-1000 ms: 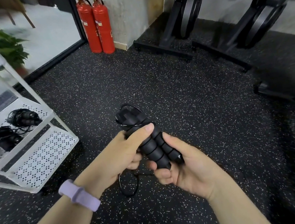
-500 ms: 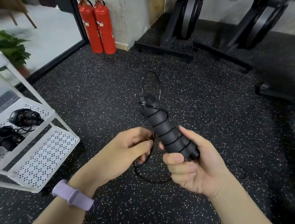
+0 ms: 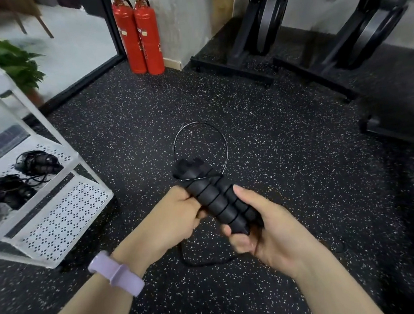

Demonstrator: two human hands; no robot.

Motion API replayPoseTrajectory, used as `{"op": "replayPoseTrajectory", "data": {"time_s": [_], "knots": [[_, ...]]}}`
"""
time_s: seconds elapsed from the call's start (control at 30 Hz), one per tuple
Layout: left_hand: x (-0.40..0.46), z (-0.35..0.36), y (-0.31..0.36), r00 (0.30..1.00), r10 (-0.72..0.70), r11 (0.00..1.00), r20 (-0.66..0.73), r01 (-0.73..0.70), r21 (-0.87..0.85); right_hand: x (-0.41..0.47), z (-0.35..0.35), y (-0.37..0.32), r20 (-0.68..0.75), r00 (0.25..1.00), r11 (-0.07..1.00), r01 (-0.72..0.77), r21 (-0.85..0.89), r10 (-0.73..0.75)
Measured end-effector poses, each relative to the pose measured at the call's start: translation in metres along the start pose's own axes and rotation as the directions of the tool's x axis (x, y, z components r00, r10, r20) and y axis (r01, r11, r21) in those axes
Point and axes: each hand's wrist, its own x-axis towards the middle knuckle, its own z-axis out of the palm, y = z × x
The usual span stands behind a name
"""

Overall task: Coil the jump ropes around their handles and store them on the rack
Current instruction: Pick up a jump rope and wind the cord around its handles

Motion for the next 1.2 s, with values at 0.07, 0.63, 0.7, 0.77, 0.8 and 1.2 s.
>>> {"op": "replayPoseTrajectory", "data": {"time_s": [0.07, 0.63, 0.7, 0.77, 0.8, 1.2], "knots": [[0.001, -0.001, 0.002, 0.999, -0.047, 0.992, 0.021, 0.049, -0.118, 0.001, 0.000, 0.000, -0.065, 0.996, 0.996, 0.062, -0.067, -0.066], [-0.004, -0.009, -0.016, 0.876, 0.480, 0.436, -0.049, -0.189, 0.880, -0.004, -0.008, 0.017, -0.208, 0.912, 0.115, -0.178, -0.977, -0.354], [-0.001, -0.014, -0.019, 0.873, 0.481, 0.412, 0.081, -0.306, 0.858, -0.006, -0.007, 0.016, -0.169, 0.943, 0.090, -0.149, -0.985, -0.287], [0.000, -0.018, -0.021, 0.872, 0.448, 0.399, 0.197, -0.393, 0.828, -0.008, -0.009, 0.013, -0.144, 0.971, 0.138, -0.119, -0.983, -0.191], [0.000, -0.020, -0.021, 0.875, 0.432, 0.435, 0.218, -0.414, 0.800, -0.009, -0.011, 0.011, -0.131, 0.981, 0.186, -0.104, -0.977, -0.142], [-0.004, -0.022, -0.006, 0.898, 0.234, 0.917, 0.372, -0.331, 0.222, -0.017, -0.009, 0.001, 0.102, 0.995, 0.671, 0.088, -0.736, -0.018]]}}
